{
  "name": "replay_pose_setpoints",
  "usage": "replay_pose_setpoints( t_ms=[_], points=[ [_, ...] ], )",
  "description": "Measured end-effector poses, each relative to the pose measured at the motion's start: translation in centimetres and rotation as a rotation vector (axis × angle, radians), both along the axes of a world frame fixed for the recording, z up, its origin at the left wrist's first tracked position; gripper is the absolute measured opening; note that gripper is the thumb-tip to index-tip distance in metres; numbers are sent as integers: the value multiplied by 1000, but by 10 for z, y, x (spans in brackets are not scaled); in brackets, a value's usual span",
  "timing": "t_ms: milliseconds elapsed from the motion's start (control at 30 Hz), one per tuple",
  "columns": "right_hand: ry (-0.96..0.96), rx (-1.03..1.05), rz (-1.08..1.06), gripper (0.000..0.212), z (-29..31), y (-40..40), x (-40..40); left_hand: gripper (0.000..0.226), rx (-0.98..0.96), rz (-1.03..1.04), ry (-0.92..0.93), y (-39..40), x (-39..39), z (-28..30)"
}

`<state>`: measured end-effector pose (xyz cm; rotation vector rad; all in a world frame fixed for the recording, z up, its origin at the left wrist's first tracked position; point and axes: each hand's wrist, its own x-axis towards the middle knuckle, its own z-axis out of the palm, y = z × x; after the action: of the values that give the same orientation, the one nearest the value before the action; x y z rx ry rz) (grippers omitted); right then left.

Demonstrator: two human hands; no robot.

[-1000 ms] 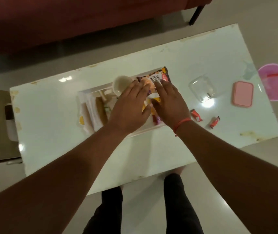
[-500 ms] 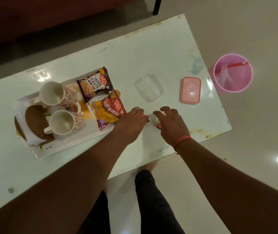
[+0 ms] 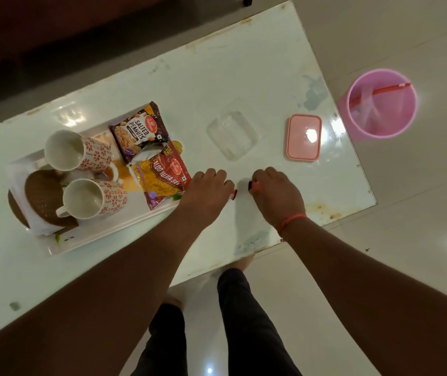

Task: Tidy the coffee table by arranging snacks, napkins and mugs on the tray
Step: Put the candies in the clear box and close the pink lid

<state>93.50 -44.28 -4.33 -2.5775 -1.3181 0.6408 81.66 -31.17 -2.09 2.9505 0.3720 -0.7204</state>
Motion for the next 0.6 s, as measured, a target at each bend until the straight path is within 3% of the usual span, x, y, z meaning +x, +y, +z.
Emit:
replay_pose_setpoints(
  t_ms=[133, 300, 433, 600],
  points=[
    [177, 196, -346, 15, 26, 28, 15, 21, -76, 249, -203, -5, 1, 1],
    [225, 338, -402, 23, 41, 80, 39, 26, -238, 550, -410, 2, 21, 10],
    [200, 340, -507, 40, 29, 81, 65, 26, -250, 600, -491, 18, 45, 20],
    [72, 144, -670, 45, 9, 27, 86, 30, -144, 553, -439, 36, 74, 20]
  ],
)
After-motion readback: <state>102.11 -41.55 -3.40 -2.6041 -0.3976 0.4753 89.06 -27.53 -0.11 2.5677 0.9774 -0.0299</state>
